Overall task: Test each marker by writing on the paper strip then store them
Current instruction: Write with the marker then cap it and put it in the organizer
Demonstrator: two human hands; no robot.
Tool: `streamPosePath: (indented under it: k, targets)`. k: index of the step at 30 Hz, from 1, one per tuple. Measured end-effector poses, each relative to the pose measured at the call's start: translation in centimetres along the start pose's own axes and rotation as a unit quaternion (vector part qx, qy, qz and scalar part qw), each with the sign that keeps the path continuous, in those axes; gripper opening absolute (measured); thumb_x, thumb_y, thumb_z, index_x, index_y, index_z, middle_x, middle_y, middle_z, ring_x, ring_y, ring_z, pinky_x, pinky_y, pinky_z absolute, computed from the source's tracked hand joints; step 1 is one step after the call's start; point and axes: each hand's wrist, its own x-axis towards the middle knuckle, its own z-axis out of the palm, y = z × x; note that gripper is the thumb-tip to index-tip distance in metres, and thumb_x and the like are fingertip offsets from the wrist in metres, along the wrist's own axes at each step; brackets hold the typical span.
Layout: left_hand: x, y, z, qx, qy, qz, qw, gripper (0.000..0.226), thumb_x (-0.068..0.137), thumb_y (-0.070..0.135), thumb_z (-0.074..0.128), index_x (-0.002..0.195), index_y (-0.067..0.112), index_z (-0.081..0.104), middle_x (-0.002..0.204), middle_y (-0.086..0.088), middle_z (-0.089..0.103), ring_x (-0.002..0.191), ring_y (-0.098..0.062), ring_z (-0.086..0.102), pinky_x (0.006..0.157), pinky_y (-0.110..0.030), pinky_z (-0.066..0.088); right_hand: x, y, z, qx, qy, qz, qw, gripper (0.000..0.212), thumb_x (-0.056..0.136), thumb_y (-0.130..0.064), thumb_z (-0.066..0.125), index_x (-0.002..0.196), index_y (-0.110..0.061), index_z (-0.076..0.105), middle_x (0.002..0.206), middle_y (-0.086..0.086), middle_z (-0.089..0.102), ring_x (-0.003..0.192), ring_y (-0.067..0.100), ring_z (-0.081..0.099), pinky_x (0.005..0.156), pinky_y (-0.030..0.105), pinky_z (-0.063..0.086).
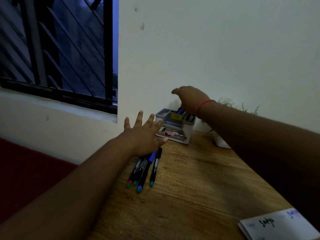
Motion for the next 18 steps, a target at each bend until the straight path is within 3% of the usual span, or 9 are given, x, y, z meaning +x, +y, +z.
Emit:
streamPosePath:
  k: [3,5,8,12,18]
  targets:
    - [-0.4,-0.3,-0.5,-0.038,-0.03,0.05,0.998,0.063,0.097,0.06,0.031,0.152,0.039,0.011,0.163,0.004,-0.001,0.148,-0.024,-0.012,0.114,-0.062,-0.006,-1.8,0.2,-1.0,0.025,0.068,-0.003,0.997,0.06,0.086,0.007,0.055,0.142,-0.014,0.047,0.13,0.012,0.06,0.121,0.03,0.054,0.096,0.042,0.05]
    - [-0.6,-0.6,-1.0,-0.076,-0.041,0.088,0.992,0.051,0.098,0.051,0.043,0.146,0.041,0.032,0.16,0.005,0.021,0.148,-0.019,0.012,0.116,-0.059,0.002,-3.8,0.2,-1.1,0.043,0.106,-0.014,0.993,0.056,0.088,0.006,0.055,0.139,-0.016,0.05,0.131,0.009,0.061,0.122,0.028,0.053,0.095,0.041,0.05]
    - [-1.0,-0.7,-1.4,-0.121,-0.048,0.133,0.983,0.035,0.093,0.033,0.057,0.128,0.038,0.057,0.143,0.009,0.05,0.131,-0.015,0.043,0.114,-0.048,0.024,-7.6,-0.1,-0.9,0.079,0.12,-0.042,0.989,0.046,0.091,-0.001,0.055,0.134,-0.018,0.054,0.129,0.006,0.063,0.119,0.026,0.055,0.094,0.04,0.051]
    - [-1.3,-0.5,-1.3,-0.149,-0.069,0.161,0.973,0.034,0.083,0.02,0.057,0.107,0.042,0.068,0.124,0.011,0.061,0.111,-0.009,0.055,0.099,-0.038,0.046,-13.4,-0.4,-0.8,0.118,0.106,-0.073,0.985,0.031,0.095,-0.012,0.052,0.125,-0.018,0.058,0.12,0.004,0.066,0.109,0.024,0.06,0.087,0.038,0.052]
    - [-0.7,0.6,-0.7,-0.084,-0.061,0.188,0.977,0.032,0.086,0.01,0.059,0.101,0.035,0.071,0.119,0.012,0.059,0.109,-0.009,0.054,0.095,-0.037,0.049,-19.4,0.3,-1.3,0.162,0.065,-0.068,0.982,0.034,0.096,-0.014,0.057,0.129,-0.021,0.057,0.118,-0.006,0.066,0.098,0.005,0.058,0.081,0.02,0.048]
